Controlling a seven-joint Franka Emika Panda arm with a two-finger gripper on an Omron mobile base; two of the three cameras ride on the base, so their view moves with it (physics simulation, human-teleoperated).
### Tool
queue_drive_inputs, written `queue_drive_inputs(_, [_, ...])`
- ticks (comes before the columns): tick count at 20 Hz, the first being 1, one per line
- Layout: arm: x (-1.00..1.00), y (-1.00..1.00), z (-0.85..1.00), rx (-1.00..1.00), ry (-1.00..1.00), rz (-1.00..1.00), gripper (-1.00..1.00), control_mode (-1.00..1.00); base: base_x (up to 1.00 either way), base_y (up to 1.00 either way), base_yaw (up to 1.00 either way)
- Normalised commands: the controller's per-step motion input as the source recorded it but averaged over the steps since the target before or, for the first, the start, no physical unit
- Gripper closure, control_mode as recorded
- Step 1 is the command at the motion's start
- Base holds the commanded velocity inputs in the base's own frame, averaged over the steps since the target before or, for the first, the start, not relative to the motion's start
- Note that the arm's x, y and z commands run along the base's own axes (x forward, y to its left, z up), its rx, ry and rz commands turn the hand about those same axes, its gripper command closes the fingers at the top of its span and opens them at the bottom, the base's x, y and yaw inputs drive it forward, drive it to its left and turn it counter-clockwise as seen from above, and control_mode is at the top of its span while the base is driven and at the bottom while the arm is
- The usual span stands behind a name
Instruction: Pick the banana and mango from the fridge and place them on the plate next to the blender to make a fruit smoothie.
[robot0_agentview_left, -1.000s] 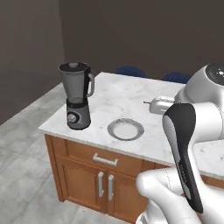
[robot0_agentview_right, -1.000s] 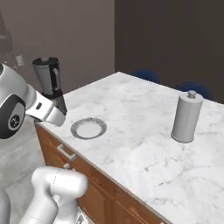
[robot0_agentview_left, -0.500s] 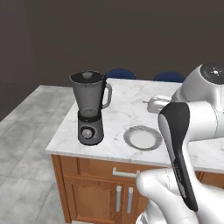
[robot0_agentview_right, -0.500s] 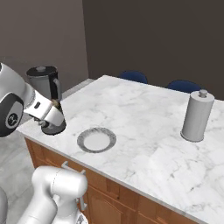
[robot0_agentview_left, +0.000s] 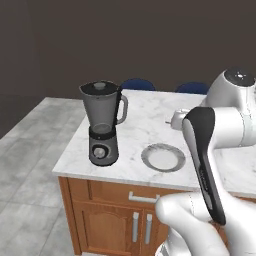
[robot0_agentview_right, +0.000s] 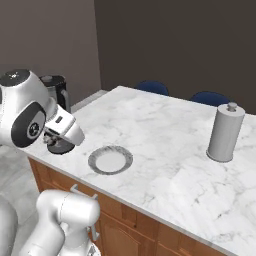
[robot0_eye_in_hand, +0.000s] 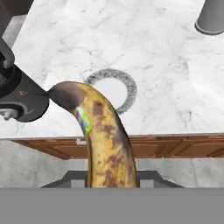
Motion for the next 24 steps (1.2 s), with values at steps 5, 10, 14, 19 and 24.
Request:
queue_drive_inputs(5, [0.67,-0.38,-0.28,0.06,0.34,-0.02,1.0,-1.0,0.0,0.0,0.0])
queue_drive_inputs(10, [0.72,-0.32,-0.53,0.0,0.27,-0.01,1.0,-1.0,0.0,0.0,0.0])
queue_drive_inputs(14, [0.41,-0.22,-0.77,0.0,0.06,0.0,1.0,-1.0,0.0,0.0,0.0])
queue_drive_inputs(19, [0.39,-0.07,-0.83,0.0,0.0,0.0,1.0,-1.0,0.0,0.0,0.0])
queue_drive_inputs(24, [0.39,0.0,-0.63,0.0,-0.01,0.0,1.0,-1.0,0.0,0.0,0.0])
